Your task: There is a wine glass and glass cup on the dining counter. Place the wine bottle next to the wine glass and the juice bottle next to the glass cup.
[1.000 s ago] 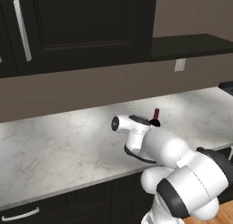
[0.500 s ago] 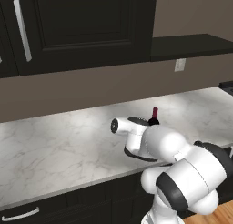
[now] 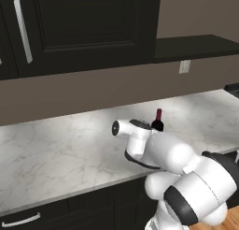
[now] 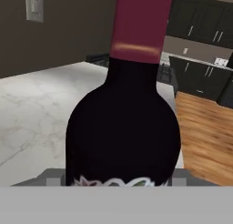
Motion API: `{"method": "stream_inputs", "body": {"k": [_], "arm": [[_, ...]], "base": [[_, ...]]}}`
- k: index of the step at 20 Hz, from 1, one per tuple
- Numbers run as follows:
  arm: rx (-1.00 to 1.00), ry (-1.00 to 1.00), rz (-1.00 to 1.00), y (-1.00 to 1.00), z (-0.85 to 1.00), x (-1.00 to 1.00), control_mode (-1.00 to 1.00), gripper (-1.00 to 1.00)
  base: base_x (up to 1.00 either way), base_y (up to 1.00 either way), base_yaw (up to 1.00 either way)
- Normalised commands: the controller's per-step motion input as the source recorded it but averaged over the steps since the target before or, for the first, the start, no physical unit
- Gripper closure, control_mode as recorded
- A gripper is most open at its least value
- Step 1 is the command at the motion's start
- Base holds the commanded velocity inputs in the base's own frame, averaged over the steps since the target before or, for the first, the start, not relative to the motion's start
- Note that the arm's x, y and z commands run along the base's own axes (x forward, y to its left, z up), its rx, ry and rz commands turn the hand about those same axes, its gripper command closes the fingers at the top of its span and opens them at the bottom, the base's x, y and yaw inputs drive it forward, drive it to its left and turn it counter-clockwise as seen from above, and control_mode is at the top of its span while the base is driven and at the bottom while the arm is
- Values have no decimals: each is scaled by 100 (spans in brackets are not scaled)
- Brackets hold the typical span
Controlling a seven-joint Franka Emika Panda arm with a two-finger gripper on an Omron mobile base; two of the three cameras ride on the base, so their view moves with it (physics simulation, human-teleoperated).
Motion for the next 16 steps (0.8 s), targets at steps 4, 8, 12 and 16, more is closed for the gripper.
{"method": "stream_inputs", "body": {"k": [4, 8, 12, 16], "arm": [[0, -1, 0, 9, 42, -44, -100, 100], [0, 0, 0, 13, 41, -49, -100, 100], [0, -11, 0, 11, 37, -58, -100, 100], [0, -10, 1, 8, 31, -59, -100, 100]], "base": [[0, 0, 0], [0, 0, 0], [0, 0, 0], [0, 0, 0]]}}
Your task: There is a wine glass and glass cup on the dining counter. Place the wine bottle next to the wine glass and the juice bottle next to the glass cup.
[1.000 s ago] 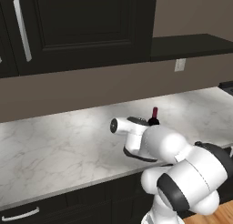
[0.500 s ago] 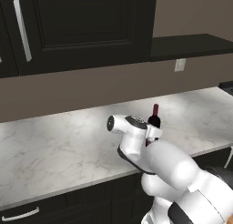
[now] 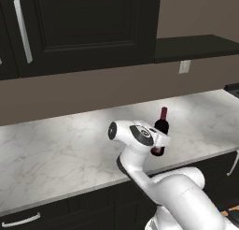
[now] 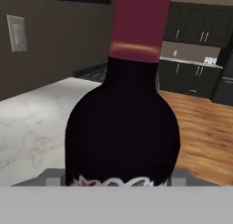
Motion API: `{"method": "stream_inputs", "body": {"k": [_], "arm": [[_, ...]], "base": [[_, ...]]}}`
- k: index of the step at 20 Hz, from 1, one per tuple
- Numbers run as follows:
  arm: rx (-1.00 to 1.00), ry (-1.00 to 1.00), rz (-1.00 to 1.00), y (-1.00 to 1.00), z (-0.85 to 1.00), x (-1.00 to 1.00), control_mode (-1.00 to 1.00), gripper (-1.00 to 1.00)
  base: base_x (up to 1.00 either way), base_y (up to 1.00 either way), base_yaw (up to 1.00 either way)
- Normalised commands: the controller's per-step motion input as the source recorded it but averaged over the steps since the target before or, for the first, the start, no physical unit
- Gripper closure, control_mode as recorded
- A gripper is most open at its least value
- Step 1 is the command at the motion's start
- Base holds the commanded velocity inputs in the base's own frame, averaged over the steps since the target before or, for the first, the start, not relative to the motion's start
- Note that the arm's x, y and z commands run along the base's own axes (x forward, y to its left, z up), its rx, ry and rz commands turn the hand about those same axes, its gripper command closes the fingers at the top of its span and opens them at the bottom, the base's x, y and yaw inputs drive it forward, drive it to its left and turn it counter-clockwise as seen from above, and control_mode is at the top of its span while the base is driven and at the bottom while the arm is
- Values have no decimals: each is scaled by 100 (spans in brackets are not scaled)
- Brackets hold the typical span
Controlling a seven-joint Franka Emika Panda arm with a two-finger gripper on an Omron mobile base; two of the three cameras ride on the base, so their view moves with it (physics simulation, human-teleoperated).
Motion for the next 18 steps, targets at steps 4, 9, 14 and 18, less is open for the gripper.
{"method": "stream_inputs", "body": {"k": [4, 9, 14, 18], "arm": [[-7, -16, 1, 9, 23, -61, -100, 100], [-5, -6, 0, 8, 25, -51, -100, 100], [-2, 0, 0, 11, 22, -42, -100, 100], [0, 2, 0, 9, 18, -29, -100, 100]], "base": [[0, 0, 0], [0, 0, 0], [0, 0, 0], [0, 0, 0]]}}
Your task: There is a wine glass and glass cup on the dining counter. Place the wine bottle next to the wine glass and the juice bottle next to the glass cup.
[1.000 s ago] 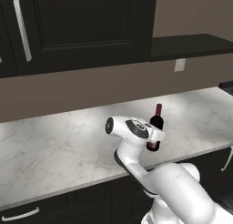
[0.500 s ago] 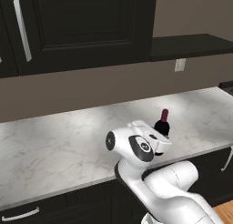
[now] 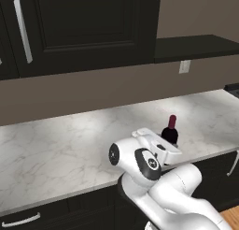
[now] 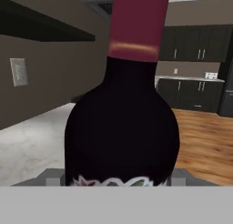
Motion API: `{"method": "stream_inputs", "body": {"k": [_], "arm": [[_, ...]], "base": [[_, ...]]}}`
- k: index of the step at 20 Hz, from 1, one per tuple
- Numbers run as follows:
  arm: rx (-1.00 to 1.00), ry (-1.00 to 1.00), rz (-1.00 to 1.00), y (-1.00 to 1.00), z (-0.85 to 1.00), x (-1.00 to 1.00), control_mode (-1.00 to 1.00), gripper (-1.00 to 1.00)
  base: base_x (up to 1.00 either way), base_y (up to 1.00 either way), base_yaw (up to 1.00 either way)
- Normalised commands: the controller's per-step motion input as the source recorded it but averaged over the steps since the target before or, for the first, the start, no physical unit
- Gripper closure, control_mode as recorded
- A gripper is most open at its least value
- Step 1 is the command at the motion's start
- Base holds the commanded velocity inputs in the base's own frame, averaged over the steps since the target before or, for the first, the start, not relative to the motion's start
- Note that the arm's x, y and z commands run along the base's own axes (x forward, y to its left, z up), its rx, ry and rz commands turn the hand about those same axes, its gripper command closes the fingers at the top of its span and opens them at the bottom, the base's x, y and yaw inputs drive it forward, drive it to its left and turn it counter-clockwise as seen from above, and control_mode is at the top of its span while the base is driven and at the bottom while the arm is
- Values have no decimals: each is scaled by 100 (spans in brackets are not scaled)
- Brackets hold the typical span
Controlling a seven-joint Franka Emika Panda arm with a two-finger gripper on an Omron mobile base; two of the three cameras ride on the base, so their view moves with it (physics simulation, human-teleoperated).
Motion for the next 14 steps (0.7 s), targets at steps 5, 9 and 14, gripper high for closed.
{"method": "stream_inputs", "body": {"k": [5, 9, 14], "arm": [[0, 1, 1, 1, 2, -4, -100, 100], [0, 0, 0, 0, 0, 0, -100, 100], [0, 0, 0, 0, 0, 0, -100, 100]], "base": [[0, 0, 0], [0, 0, 0], [0, 0, 0]]}}
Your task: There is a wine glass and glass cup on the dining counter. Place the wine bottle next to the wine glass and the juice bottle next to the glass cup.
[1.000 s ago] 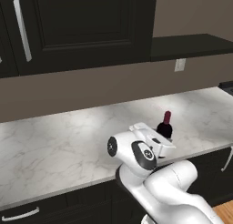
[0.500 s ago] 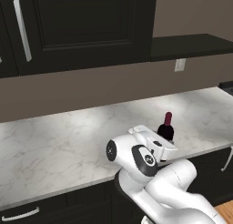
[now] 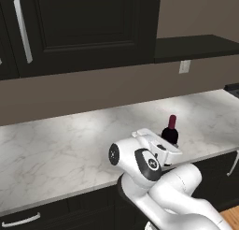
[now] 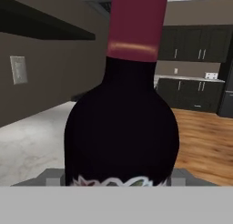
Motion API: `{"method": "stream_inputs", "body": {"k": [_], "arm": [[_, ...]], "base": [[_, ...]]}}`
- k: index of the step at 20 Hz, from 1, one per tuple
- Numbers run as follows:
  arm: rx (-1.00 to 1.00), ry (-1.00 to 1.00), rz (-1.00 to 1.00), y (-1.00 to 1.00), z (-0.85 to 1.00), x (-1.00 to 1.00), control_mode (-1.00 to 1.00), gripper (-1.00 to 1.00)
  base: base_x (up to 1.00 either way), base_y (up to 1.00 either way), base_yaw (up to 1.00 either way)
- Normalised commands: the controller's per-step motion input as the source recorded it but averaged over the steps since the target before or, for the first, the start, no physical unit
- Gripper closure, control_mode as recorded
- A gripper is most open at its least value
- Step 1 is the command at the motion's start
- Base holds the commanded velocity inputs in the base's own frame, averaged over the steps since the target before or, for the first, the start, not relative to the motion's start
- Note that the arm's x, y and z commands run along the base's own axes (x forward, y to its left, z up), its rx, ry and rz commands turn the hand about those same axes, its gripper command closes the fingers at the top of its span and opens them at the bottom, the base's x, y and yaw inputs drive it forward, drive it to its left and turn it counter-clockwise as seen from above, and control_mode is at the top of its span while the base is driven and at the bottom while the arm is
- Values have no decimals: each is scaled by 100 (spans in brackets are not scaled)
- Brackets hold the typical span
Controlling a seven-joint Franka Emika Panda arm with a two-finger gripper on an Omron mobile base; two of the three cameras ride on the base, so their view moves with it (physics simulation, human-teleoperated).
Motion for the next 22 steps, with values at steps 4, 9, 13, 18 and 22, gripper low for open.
{"method": "stream_inputs", "body": {"k": [4, 9, 13, 18, 22], "arm": [[0, 0, 0, 0, 0, 0, -100, 100], [0, 0, 0, 0, 0, 0, 100, 100], [0, 0, 0, 0, 0, 0, 100, 100], [0, 0, 0, 0, 0, 0, 100, 100], [0, 0, 0, 0, 0, 0, 100, 100]], "base": [[0, 0, 0], [0, 0, 0], [0, 0, 0], [-26, 0, -5], [-74, 5, -9]]}}
